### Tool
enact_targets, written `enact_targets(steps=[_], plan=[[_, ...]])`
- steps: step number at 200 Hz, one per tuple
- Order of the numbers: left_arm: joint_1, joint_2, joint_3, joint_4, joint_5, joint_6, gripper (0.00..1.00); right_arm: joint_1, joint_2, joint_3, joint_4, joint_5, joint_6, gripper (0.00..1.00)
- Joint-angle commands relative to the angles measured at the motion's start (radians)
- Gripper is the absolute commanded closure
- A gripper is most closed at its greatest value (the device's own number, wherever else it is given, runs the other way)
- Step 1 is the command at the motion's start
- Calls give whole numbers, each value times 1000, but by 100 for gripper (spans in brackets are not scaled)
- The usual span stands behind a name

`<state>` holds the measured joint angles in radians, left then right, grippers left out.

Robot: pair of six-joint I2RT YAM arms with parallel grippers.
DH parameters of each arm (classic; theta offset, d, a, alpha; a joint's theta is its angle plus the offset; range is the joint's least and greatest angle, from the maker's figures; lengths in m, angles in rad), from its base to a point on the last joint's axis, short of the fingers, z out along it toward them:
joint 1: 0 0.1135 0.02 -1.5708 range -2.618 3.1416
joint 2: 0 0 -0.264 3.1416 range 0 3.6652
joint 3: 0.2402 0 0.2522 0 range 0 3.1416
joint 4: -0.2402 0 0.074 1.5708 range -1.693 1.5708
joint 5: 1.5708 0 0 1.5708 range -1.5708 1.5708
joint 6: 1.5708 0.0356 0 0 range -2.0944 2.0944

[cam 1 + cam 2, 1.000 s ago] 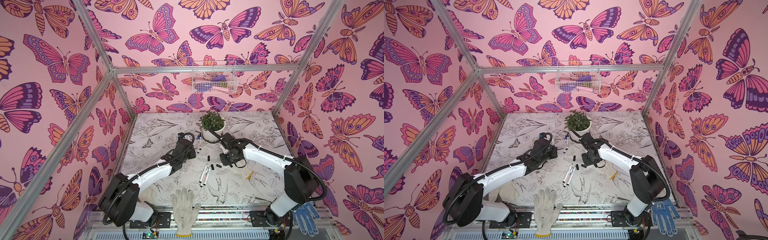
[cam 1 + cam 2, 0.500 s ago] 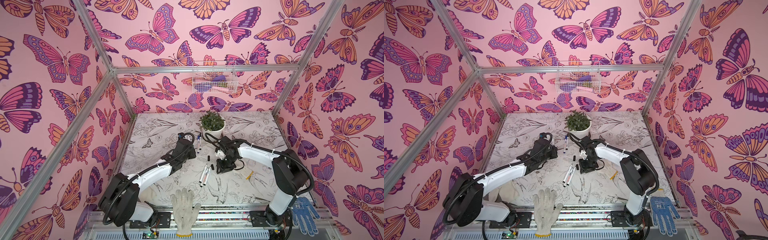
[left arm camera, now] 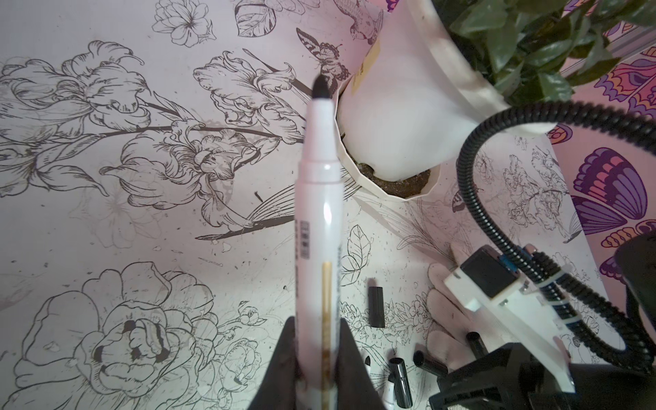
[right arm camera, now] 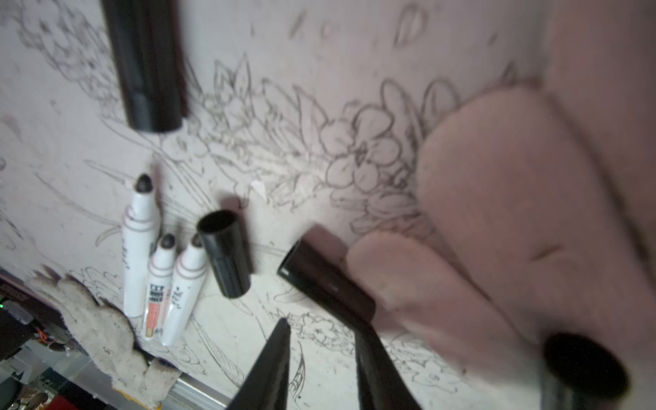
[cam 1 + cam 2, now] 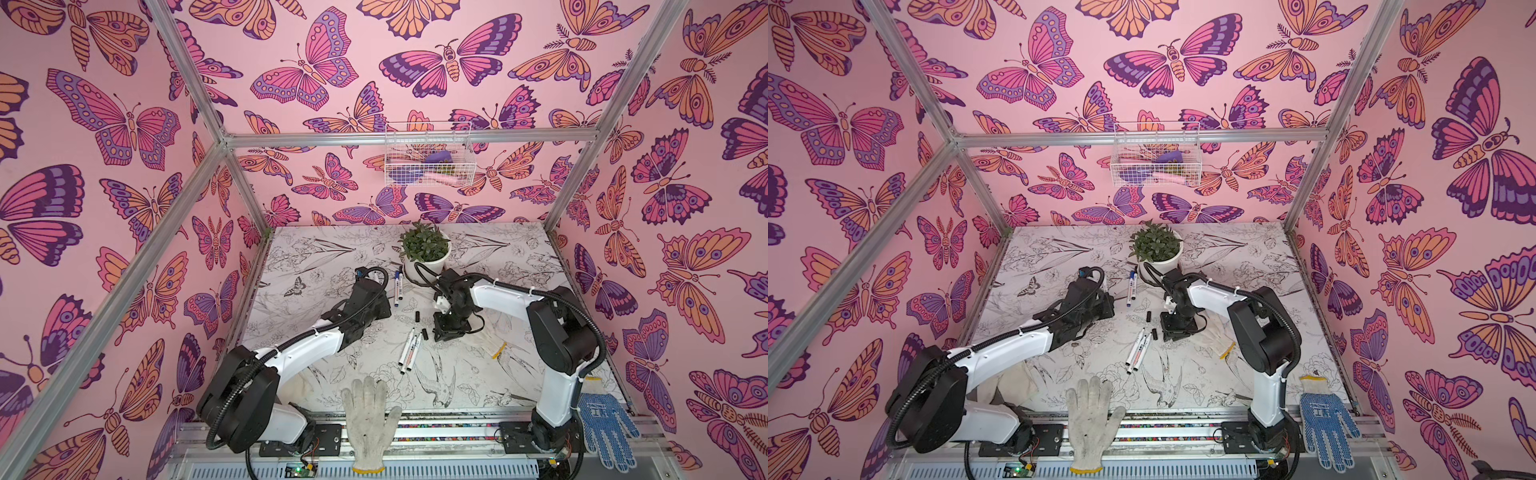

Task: Insert the pens into the pen caps
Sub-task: 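Lower the right gripper onto a black cap and close on it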

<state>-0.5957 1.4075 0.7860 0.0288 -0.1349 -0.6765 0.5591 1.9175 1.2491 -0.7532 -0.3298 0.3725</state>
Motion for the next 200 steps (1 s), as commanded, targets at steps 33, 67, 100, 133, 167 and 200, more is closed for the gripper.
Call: enact_targets(steps=[33, 67, 100, 133, 167, 200], plan=[[11, -10, -10, -1, 0, -4, 100, -2, 72, 117, 64, 77, 85, 59], [15, -12, -10, -2, 2, -6, 100, 0, 90, 157, 89, 89, 99, 55], [14, -11, -9, -2, 4, -9, 100, 7, 17, 115, 104, 125, 65, 54], [14, -1, -7, -1, 4, -15, 100, 37, -37, 110, 82, 207, 8, 54], [15, 7, -2, -1, 8, -29, 100, 59, -1, 167, 89, 187, 11, 55], [14, -7, -6, -2, -8, -29, 100, 111, 89, 239, 79, 199, 8, 56]])
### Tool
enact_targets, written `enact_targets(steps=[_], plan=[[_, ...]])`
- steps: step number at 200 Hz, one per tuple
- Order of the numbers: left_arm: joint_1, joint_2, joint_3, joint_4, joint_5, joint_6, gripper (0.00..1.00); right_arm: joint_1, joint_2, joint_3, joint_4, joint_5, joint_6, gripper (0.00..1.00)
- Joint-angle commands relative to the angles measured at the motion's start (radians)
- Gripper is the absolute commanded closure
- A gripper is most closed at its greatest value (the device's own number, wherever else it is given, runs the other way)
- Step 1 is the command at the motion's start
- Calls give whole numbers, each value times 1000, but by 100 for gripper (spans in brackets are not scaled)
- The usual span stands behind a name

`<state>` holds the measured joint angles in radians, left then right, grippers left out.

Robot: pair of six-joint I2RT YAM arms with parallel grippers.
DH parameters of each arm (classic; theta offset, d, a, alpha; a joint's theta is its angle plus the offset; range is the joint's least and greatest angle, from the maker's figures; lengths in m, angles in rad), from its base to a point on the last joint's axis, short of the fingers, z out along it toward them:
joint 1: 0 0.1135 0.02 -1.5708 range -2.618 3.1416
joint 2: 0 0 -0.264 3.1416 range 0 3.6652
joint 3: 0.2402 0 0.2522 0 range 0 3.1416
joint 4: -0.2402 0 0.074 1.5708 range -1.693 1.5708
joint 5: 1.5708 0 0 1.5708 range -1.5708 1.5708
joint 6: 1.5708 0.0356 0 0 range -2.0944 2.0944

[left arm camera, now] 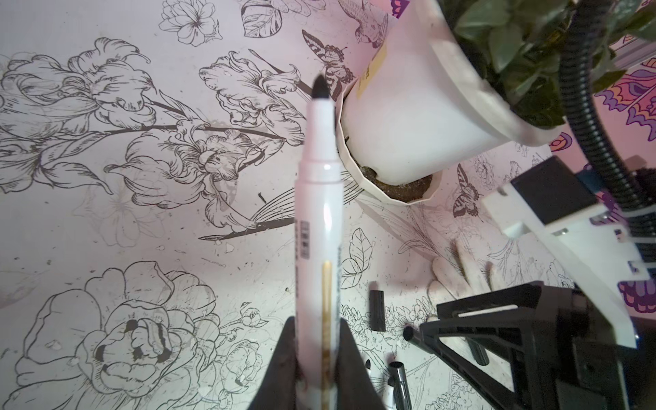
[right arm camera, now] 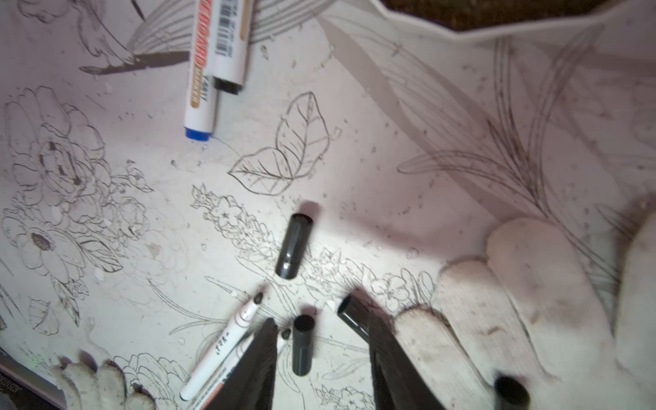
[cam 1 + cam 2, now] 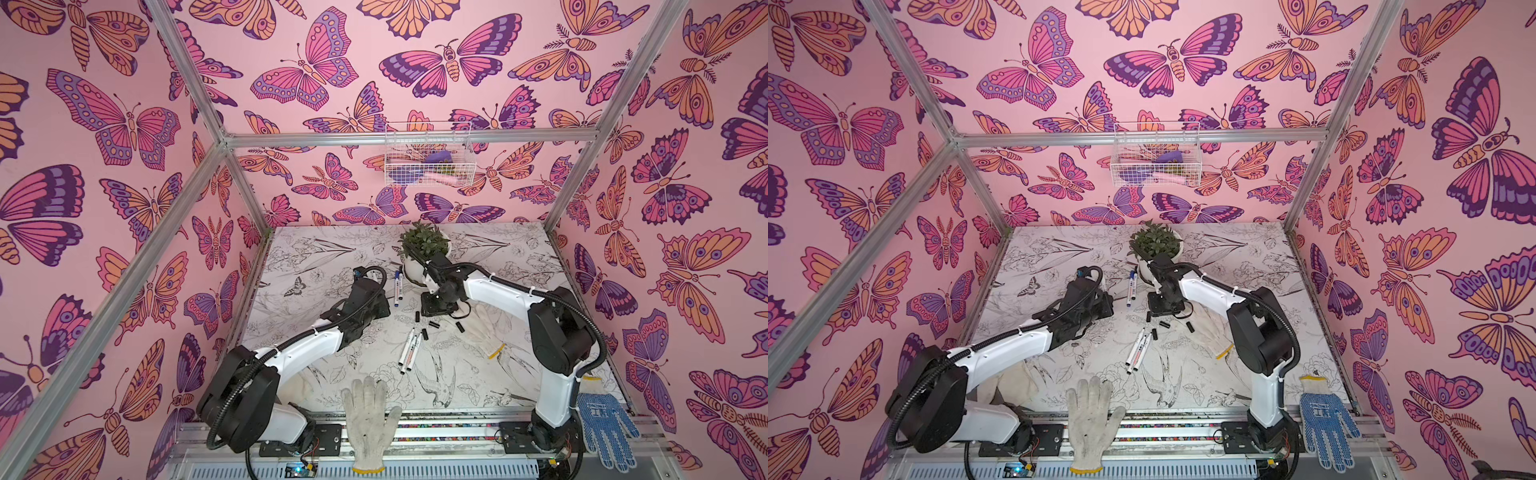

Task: Insert the pens into the pen caps
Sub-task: 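Lower the right gripper onto a black cap and close on it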

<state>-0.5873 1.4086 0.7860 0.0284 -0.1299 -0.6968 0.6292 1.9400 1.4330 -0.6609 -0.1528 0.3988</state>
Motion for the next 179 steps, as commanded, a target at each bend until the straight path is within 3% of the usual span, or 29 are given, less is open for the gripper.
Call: enact_targets(steps=[1, 49, 96, 125, 179], plan=[[6, -9, -7, -1, -13, -8, 100, 42, 70, 57, -15, 24, -19, 56], [7, -37, -23, -2, -25, -1, 100, 64, 168, 148, -66, 177, -24, 60], [10, -39, -21, -2, -19, 2, 100, 78, 215, 163, -63, 184, -25, 64], [9, -43, -22, -2, -20, 2, 100, 110, 238, 179, -103, 206, -34, 71], [9, -44, -20, -2, -23, -3, 100, 131, 189, 87, -114, 229, -37, 71]])
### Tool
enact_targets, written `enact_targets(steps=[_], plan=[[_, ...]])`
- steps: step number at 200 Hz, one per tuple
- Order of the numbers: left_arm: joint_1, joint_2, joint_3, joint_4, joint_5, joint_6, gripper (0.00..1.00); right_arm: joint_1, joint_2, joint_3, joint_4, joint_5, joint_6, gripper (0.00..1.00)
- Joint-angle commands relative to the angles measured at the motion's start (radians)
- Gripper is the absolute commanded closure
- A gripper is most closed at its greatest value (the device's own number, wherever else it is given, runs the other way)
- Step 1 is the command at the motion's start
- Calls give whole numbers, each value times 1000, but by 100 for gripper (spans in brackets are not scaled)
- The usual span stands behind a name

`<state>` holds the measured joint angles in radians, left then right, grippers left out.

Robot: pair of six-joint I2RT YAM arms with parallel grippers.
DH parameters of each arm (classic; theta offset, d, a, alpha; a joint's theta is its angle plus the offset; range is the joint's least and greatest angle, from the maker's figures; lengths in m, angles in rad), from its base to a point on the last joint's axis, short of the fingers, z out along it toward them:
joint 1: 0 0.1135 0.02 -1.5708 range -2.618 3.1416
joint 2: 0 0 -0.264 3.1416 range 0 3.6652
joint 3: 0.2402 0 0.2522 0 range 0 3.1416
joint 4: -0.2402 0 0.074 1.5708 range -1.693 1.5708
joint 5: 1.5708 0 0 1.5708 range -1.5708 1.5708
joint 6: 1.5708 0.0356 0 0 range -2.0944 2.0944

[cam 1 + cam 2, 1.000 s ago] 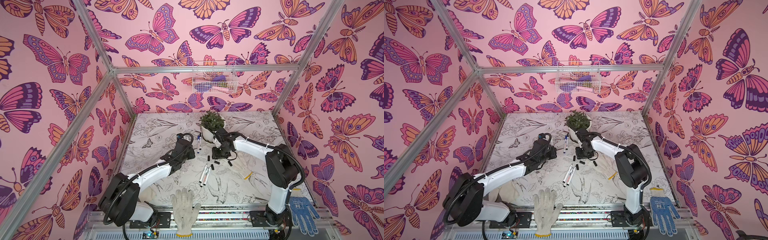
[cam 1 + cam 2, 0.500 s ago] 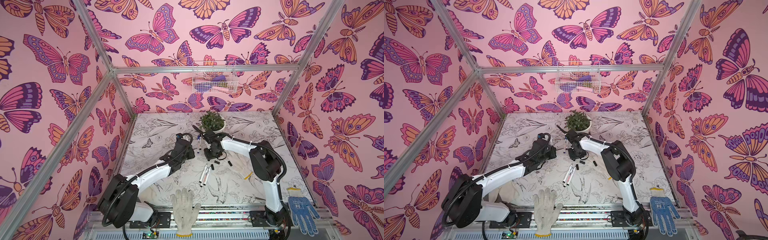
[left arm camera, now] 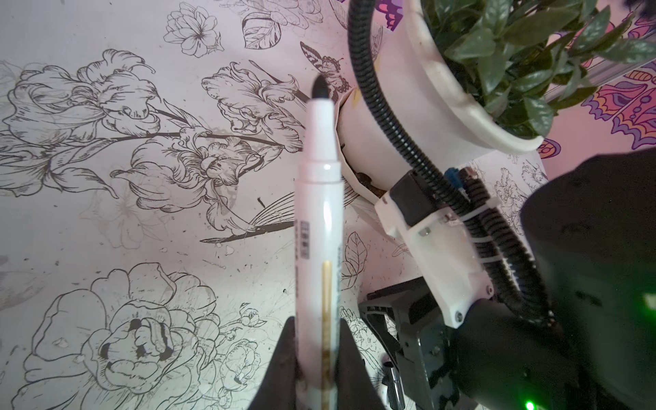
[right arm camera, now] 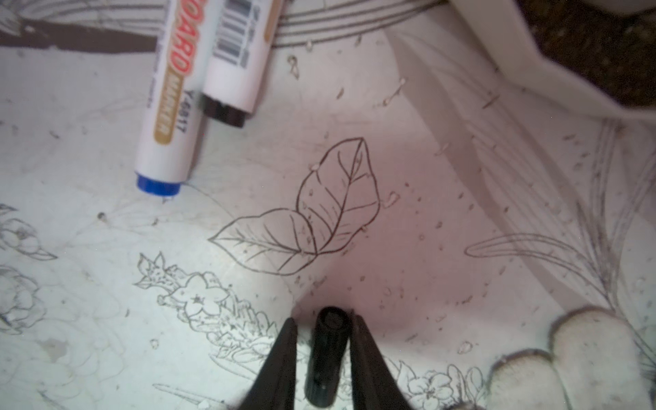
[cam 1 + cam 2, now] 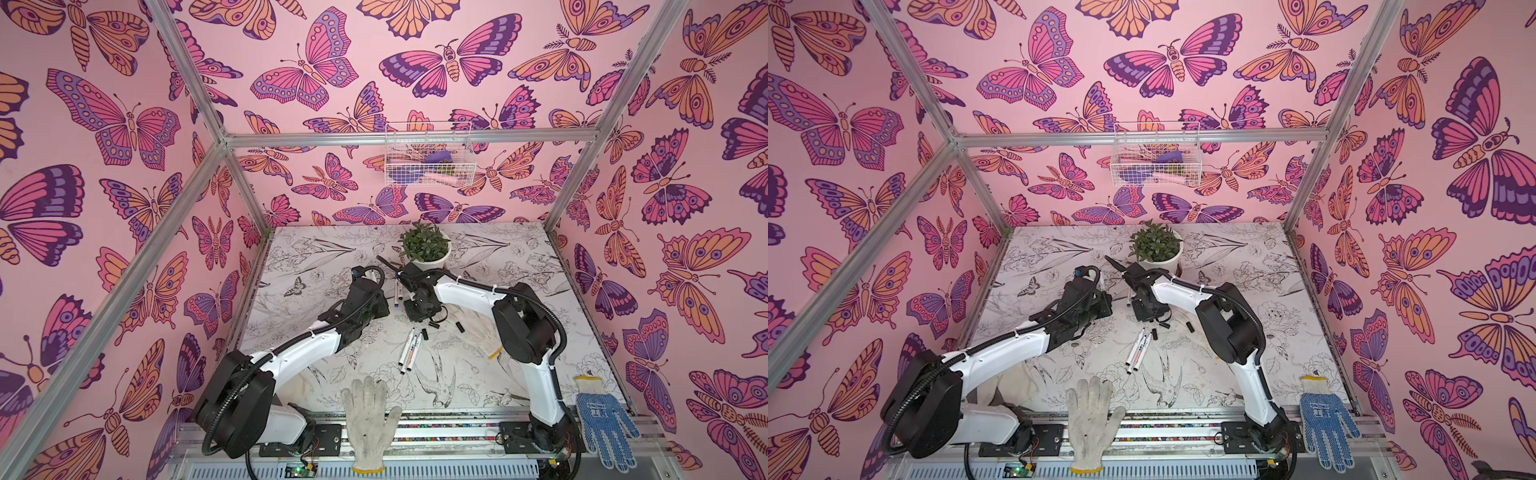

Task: Insert the pens into the pen caps
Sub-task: 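Lower the right gripper onto a black cap and close on it, then lift the black cap with the right gripper and carry it toward the marker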

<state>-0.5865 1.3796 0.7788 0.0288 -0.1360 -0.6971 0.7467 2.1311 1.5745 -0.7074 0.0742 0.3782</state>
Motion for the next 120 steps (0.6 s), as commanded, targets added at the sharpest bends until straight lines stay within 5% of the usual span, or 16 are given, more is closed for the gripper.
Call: enact_targets(steps=[1, 33, 77, 120], plan=[[8, -15, -13, -3, -16, -3, 100, 13, -3, -56, -67, 3, -17, 71], [8, -10, -6, -3, -7, -9, 100, 13, -2, -66, -68, 5, -32, 73], [8, -13, 0, -2, 13, 13, 100, 9, 10, -41, -9, -45, -47, 94], [6, -29, -6, 47, 136, 141, 100, -37, -213, -26, 11, -143, -59, 100]])
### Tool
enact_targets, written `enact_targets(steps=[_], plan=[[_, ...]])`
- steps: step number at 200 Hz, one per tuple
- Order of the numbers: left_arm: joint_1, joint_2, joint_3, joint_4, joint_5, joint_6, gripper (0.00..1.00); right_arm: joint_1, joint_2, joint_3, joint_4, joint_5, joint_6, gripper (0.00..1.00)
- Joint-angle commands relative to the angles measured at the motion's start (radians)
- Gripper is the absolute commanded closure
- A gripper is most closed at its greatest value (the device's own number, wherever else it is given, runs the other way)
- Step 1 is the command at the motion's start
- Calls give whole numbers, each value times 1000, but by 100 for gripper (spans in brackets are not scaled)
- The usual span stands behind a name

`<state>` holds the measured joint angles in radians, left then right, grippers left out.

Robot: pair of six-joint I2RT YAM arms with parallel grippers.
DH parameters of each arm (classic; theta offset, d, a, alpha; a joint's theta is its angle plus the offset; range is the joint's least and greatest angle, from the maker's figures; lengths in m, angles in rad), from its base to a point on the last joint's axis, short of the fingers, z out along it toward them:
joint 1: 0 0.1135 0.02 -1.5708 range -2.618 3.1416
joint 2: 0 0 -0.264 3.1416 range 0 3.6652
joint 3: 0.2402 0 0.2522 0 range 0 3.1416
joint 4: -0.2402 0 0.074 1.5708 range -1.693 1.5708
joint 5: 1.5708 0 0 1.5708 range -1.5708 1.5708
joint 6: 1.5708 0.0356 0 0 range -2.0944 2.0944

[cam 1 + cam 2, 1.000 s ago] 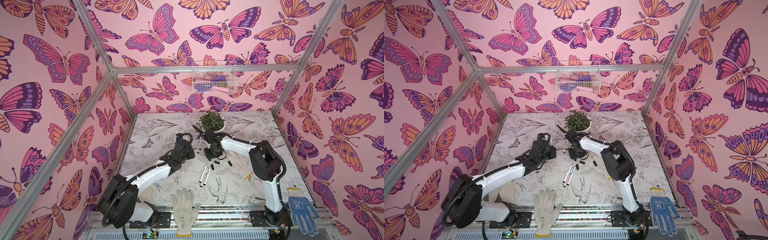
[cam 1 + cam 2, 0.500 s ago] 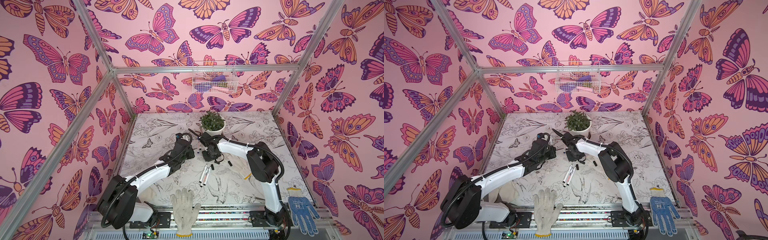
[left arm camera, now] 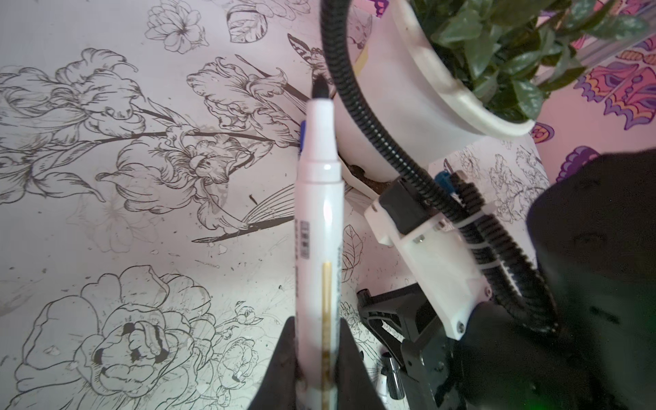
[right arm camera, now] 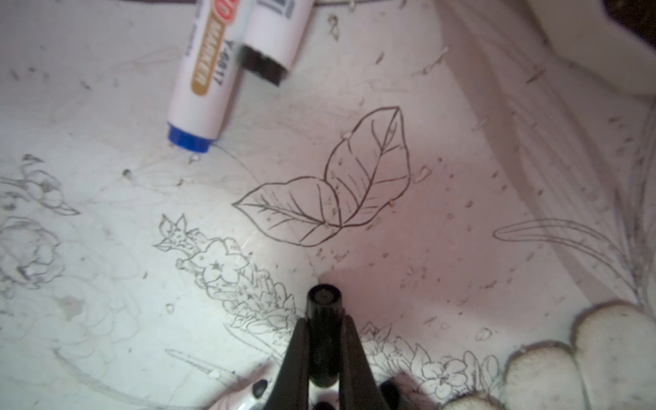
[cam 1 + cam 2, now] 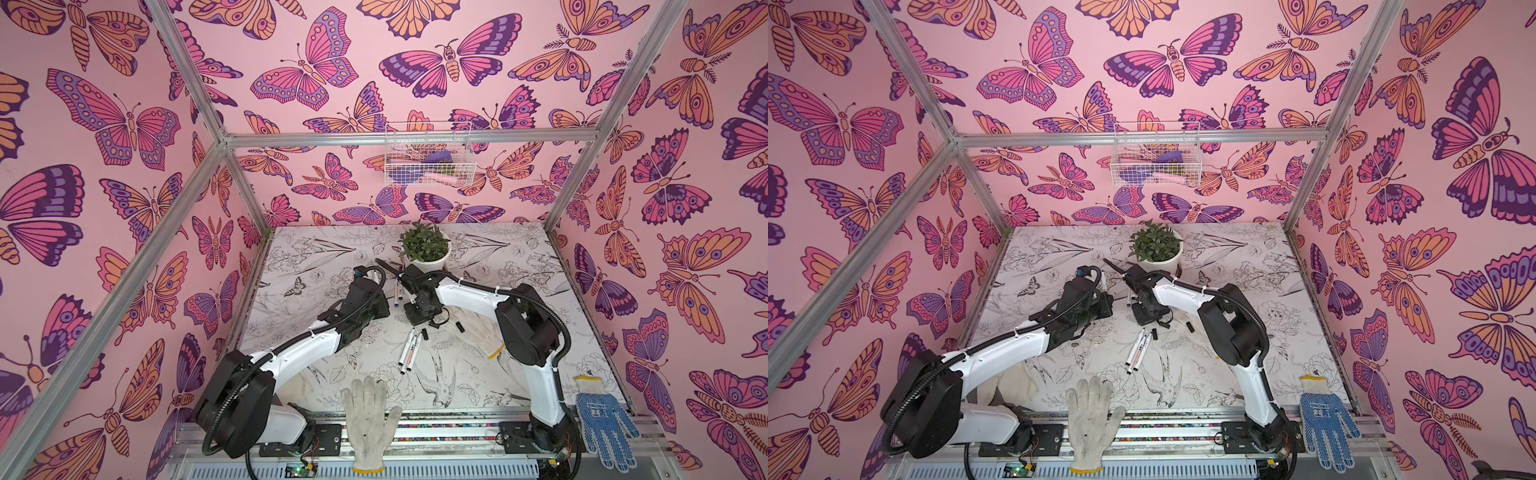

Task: Insert the pens into the pen caps
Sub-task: 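Lift the black cap with the right gripper and carry it toward the marker, then hold the black cap above the marker tip held by the left gripper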

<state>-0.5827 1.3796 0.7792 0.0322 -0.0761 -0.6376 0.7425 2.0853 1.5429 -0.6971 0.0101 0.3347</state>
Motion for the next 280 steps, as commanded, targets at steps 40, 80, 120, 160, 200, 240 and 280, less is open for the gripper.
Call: enact_targets(steps=[40, 80, 120, 160, 200, 240, 280], plan=[[-35, -39, -70, 173, 202, 192, 100, -129, -475, -139, 152, -231, 59, 100], [-110, 7, -60, 265, 309, 237, 100, -212, -713, -367, 457, -412, 164, 100], [-174, 23, -21, 315, 349, 324, 100, -223, -748, -419, 440, -474, 143, 100], [-197, 48, 6, 315, 369, 343, 100, -269, -757, -500, 594, -454, 272, 100], [-206, 50, 8, 314, 361, 351, 100, -282, -754, -504, 620, -464, 289, 100], [-207, 54, 12, 313, 368, 355, 100, -297, -768, -503, 635, -489, 296, 100], [-207, 55, 11, 309, 367, 357, 100, -298, -752, -503, 627, -539, 299, 100]])
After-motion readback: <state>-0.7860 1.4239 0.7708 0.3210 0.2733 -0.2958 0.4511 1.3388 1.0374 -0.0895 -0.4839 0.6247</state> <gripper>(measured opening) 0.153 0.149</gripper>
